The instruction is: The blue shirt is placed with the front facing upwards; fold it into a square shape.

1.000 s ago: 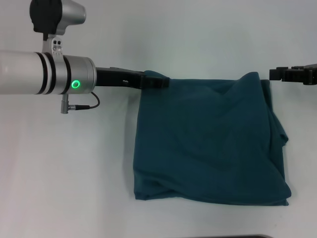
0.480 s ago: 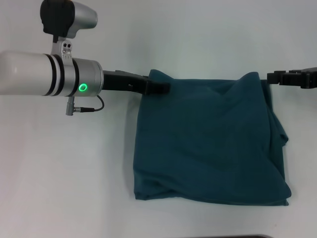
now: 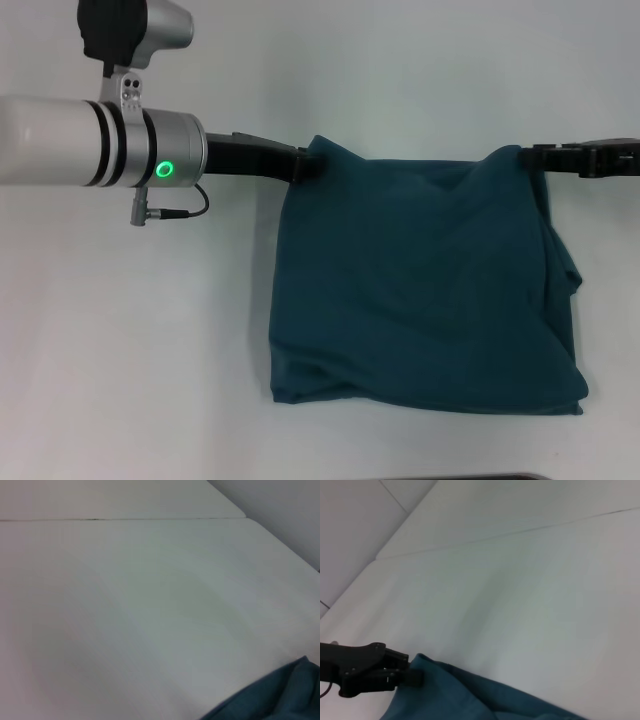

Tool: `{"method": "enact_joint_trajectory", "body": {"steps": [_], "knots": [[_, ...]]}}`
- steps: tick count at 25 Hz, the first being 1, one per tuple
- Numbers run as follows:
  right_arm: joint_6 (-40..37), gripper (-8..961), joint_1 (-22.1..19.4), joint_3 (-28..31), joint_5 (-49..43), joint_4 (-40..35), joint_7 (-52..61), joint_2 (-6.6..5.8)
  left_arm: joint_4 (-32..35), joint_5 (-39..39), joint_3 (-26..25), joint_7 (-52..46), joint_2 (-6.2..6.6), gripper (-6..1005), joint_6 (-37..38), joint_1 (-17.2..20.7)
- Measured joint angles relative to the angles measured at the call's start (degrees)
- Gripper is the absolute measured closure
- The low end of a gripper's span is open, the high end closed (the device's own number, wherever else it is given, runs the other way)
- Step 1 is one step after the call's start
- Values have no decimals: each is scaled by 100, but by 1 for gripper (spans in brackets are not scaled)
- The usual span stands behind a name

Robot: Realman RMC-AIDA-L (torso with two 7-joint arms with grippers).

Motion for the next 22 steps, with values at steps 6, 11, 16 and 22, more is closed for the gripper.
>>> {"method": "enact_joint_trajectory", "body": {"steps": [6,11,16,22], "knots": [[227,584,141,-35,0,258,-22,26,0,2,4,0,34,823,5,-1],[250,584,159,-54,0,274,-23,51,2,32,8,0,48,960,5,-3],[261,585,145,-30,2,275,2,55,3,123,-20,0,55,973,6,-6],[340,586,109,-8,10,275,24,49,3,125,-32,0,54,973,19,-6]]}}
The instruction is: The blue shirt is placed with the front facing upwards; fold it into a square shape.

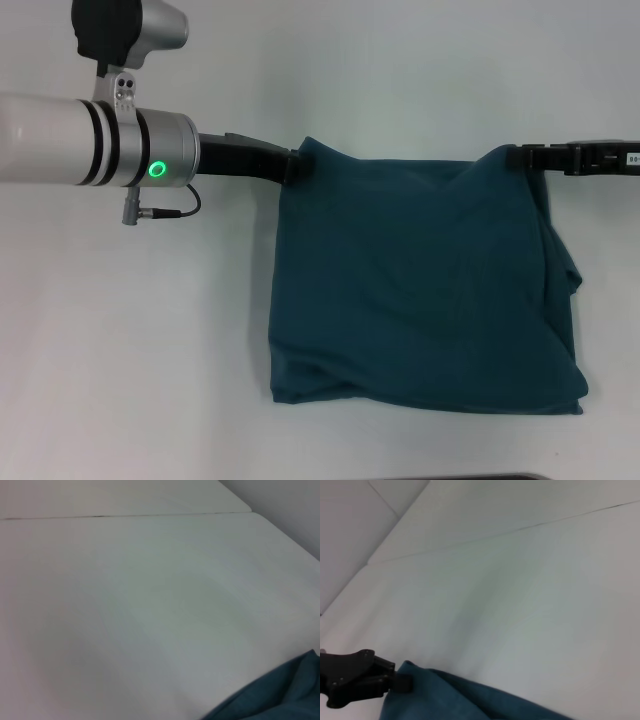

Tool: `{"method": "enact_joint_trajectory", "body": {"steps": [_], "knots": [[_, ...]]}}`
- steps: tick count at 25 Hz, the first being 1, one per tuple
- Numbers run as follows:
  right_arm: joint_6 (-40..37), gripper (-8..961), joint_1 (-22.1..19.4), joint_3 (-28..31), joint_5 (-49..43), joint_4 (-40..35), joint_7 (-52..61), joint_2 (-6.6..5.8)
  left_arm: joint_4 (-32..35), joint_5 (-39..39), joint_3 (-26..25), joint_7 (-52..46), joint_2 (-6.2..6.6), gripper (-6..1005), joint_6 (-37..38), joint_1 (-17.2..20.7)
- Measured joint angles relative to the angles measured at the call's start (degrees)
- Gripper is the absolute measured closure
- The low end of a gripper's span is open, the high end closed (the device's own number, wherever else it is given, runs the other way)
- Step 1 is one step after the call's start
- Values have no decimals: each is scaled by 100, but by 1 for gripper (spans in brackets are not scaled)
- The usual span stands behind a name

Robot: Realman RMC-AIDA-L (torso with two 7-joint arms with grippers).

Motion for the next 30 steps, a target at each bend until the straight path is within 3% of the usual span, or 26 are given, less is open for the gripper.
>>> {"method": "enact_joint_trajectory", "body": {"steps": [17,22,30], "knots": [[92,588,39,-87,-10,66,-37,78,0,-2,-3,0,7,951,13,1],[118,751,2,-181,-10,65,-47,77,-3,-3,-8,0,13,928,12,1],[123,872,-89,-84,11,46,-50,43,-13,-1,-27,0,35,892,13,29]]}}
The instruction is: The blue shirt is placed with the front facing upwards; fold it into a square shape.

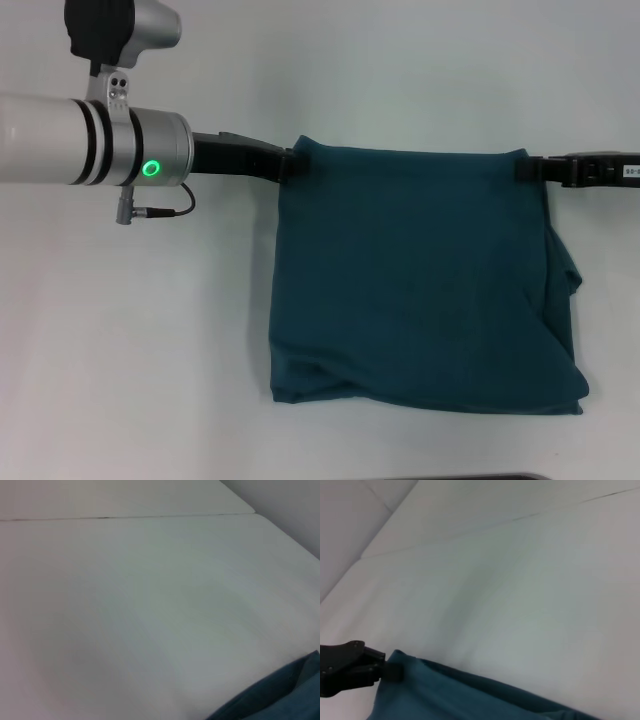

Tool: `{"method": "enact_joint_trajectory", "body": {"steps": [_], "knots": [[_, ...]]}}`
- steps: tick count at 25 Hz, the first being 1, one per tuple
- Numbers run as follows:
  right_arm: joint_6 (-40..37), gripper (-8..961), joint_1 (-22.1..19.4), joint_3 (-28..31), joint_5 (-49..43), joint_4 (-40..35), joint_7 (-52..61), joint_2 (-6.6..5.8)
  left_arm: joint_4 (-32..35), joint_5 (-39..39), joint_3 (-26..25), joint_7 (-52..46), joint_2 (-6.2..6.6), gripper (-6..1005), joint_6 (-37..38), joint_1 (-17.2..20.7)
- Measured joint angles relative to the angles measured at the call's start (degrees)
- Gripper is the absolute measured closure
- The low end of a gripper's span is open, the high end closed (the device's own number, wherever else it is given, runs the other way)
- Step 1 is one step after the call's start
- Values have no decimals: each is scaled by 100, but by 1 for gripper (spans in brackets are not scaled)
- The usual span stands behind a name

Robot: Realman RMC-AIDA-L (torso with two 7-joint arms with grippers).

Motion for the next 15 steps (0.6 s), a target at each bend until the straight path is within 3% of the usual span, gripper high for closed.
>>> {"method": "enact_joint_trajectory", "body": {"steps": [3,15], "knots": [[3,917,-1,24,3,0,0,-14,-5,1,-2,0,4,879,-1,12],[22,904,38,-8,-5,-17,0,13,-77,4,-30,-83,20,825,104,54]]}}
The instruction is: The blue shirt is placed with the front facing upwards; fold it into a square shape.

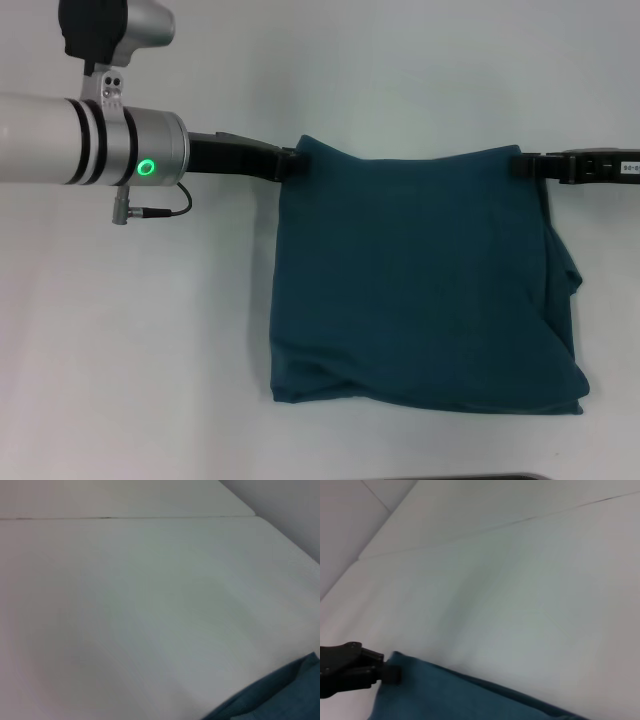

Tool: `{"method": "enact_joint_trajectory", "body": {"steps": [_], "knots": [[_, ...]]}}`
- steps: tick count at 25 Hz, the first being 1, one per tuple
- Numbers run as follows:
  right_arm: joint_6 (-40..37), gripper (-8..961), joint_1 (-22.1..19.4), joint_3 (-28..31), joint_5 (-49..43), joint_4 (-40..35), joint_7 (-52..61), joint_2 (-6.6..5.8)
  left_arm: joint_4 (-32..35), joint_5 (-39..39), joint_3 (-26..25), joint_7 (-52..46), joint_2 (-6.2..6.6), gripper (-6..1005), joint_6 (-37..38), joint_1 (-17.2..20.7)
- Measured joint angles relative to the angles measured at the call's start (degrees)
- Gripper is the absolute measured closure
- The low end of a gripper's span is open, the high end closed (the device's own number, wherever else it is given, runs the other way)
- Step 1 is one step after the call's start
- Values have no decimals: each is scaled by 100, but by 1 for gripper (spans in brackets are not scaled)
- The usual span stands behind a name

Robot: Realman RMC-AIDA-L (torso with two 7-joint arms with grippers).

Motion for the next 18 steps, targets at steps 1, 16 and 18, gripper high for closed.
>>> {"method": "enact_joint_trajectory", "body": {"steps": [1,16,18], "knots": [[-14,903,-19,17,13,-6,0,-5,-14,0,-29,-1,5,821,40,8],[-978,498,-400,530,244,-254,-397,-12,-1289,-95,-784,13,-136,565,1010,1016],[-1060,455,-402,520,236,-239,-475,5,-1312,-187,-782,75,-143,446,1242,1092]]}}
